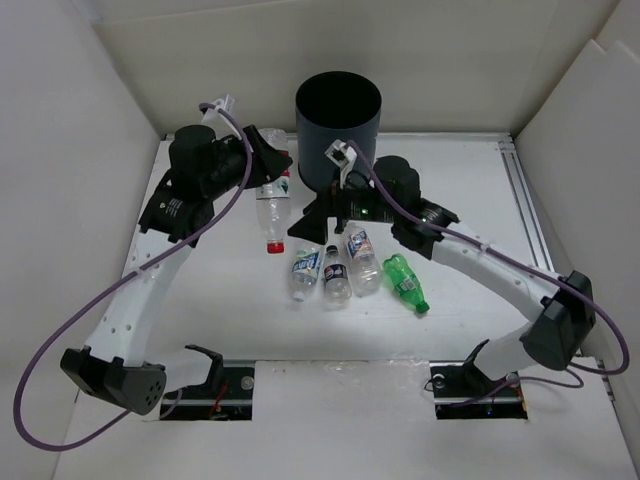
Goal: Put the plastic bottles in the bin
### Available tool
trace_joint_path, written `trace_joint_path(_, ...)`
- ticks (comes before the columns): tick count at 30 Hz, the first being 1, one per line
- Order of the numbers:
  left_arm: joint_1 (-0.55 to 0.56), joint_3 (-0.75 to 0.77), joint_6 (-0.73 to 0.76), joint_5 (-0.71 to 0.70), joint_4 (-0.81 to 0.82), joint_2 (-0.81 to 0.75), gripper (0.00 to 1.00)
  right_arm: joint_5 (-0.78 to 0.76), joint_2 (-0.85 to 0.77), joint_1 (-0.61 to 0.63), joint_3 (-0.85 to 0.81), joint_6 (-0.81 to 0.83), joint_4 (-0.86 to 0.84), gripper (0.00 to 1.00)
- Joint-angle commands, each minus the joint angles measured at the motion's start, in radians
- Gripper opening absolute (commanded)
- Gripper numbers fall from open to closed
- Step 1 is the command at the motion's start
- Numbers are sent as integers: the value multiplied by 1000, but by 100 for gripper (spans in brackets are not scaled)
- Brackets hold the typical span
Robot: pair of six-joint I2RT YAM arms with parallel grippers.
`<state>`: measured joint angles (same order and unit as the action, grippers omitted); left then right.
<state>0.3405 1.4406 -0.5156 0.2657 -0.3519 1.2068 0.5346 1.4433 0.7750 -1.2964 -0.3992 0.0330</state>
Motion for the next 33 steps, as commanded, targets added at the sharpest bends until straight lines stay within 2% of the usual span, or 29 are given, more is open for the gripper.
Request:
trace_joint_path(1, 0, 24, 19, 214, 45, -15, 0, 191, 15, 12, -83, -78, -290, 100)
trace_joint_path(3, 0, 24, 6, 234, 56, -24, 0, 215, 26, 12, -67, -154, -430, 100)
trace_joint_path(9, 0, -45, -95, 354, 209, -72, 0, 114, 123, 12, -87, -228, -465, 100)
trace_joint_path(15, 0, -80, -158, 403, 318, -72, 0, 105, 224, 23, -106, -297, -544, 100)
trace_joint_path(18, 0, -95, -179, 414, 352, -72, 0, 93, 236, 23, -126, -316, -558, 76)
trace_joint_path(19, 0, -95, -179, 400, 352, -63, 2, 93, 246, 23, -136, -316, -558, 47)
trace_joint_path(21, 0, -85, -169, 388, 352, -62, 6, 93, 246, 12, -145, -316, -558, 26)
trace_joint_path(23, 0, -69, -159, 369, 338, -50, 29, 82, 255, 3, -159, -316, -538, 5)
trace_joint_path(24, 0, -60, -159, 354, 329, -41, 50, 82, 255, -11, -179, -316, -524, 2)
trace_joint_path(26, 0, -8, -150, 217, 253, -41, 100, 53, 267, -32, -202, -294, -486, 0)
trace_joint_path(28, 0, 47, -161, 115, 167, -71, 100, 41, 298, -86, -259, -265, -408, 0)
trace_joint_path(29, 0, 47, -193, 2, 153, -93, 100, 19, 308, -130, -306, -256, -369, 0)
trace_joint_path(30, 0, 47, -208, -64, 136, -116, 100, 4, 321, -153, -307, -256, -348, 0)
trace_joint_path(33, 0, 9, -233, -252, 102, -214, 100, -16, 406, -227, -463, -256, -282, 0)
